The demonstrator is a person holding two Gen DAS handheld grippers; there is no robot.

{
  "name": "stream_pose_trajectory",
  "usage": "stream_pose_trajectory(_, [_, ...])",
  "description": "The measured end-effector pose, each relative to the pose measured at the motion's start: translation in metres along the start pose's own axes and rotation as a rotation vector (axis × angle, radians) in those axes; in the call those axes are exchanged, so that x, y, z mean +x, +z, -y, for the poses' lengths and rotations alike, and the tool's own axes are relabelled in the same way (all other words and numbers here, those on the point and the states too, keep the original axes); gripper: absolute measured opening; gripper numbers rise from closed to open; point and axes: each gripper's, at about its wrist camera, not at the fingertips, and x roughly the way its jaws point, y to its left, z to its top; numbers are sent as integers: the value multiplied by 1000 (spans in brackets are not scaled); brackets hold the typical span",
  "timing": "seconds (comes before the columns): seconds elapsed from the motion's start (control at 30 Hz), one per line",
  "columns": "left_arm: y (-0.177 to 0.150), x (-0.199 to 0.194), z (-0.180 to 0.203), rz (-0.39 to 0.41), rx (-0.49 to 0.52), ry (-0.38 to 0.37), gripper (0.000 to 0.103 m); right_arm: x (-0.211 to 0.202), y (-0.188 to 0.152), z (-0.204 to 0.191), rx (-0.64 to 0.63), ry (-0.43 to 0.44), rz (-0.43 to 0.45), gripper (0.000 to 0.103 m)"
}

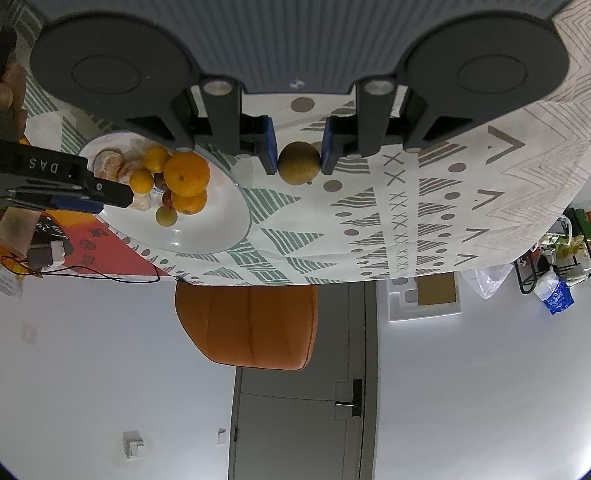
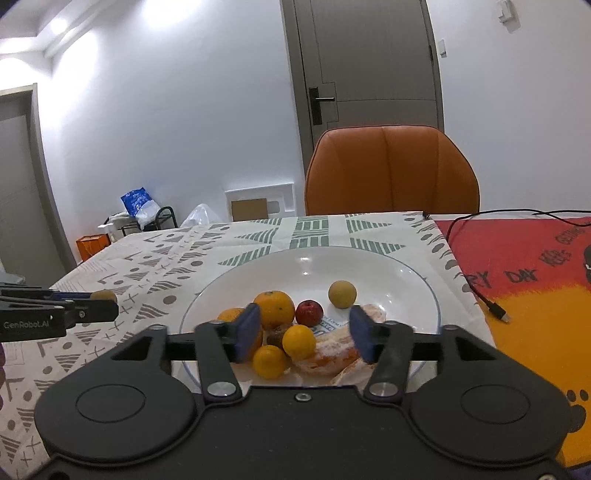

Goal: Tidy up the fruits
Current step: 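Open the right tool over the bowl while the left tool carries the brown fruit there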

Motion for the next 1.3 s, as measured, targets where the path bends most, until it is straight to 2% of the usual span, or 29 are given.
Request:
stream_pose_trajectory(0.1, [0,1,3,-2,6,-3,23,-3,-2,2,5,-9,4,71])
stream_pose_trajectory(0.43, [4,-1,26,5,38,-34,23,-18,-7,13,22,-23,6,80])
stream_pose_trajectory(0.57, [4,1,38,7,53,-56,24,-23,-10,20,28,-47,2,90])
stream_pose_trajectory(0.8, [3,4,57,2,80,-87,24,-36,-11,19,-41,-80,27,102])
stream_pose_trajectory(1.3, [8,14,93,-5,144,-119,24,-39,-5,35,-35,-60,56,103])
